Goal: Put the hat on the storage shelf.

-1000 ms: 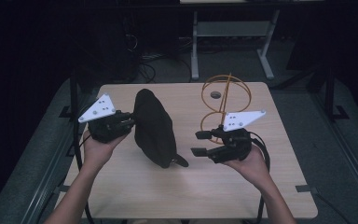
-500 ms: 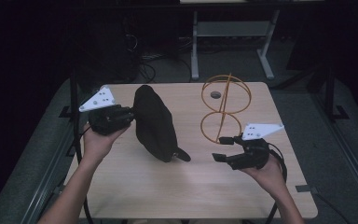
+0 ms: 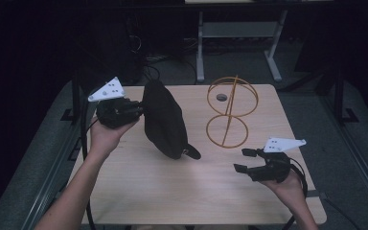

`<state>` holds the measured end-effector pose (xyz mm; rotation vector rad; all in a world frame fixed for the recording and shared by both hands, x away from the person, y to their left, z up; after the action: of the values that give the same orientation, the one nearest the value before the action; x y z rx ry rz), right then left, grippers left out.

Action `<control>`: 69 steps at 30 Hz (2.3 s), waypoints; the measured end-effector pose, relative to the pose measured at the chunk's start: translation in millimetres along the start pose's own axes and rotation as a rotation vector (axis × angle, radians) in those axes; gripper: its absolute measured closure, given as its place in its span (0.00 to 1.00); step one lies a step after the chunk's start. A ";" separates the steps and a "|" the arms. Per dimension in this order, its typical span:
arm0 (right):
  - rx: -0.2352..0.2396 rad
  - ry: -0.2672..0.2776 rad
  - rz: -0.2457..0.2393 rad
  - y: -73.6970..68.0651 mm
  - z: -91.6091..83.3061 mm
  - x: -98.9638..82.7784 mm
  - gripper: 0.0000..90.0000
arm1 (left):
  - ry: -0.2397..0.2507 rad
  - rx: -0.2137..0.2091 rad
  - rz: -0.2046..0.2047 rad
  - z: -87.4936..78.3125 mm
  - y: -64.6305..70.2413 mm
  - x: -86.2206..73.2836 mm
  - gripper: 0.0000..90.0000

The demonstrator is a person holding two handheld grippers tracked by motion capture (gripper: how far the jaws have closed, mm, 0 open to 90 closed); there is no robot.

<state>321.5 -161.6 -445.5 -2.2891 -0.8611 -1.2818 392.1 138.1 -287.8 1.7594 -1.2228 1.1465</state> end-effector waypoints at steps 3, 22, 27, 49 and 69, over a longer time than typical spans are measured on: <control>-0.015 -0.018 0.007 5.2 -0.3 -7.9 0.34 | -0.001 -0.002 -0.004 1.3 -1.9 3.5 0.95; -0.077 -0.050 0.011 27.9 -2.0 -24.7 0.31 | 0.022 -0.044 -0.046 21.4 -22.9 26.1 0.95; -0.088 -0.046 0.011 32.8 -4.5 -25.9 0.31 | 0.017 -0.053 -0.045 29.9 -26.5 33.4 0.95; -0.156 -0.010 0.056 57.4 -20.0 -29.1 0.30 | -0.006 -0.078 -0.018 66.4 -41.2 74.3 0.95; -0.195 0.022 0.081 69.1 -31.3 -30.4 0.30 | -0.032 -0.119 0.016 105.6 -45.4 124.7 0.94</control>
<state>336.2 -241.1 -457.6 -2.4260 -0.6541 -1.4078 484.3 16.9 -213.2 1.6875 -1.2992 1.0363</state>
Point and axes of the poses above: each handheld gripper's, and its own axes: z roughly forward along the jaws, x roughly out of its top, y roughly to its right, the point moved 9 cm from there along z, roughly forward along the jaws, and after that the axes turned 15 degrees about -x, right-handed, at the moved point
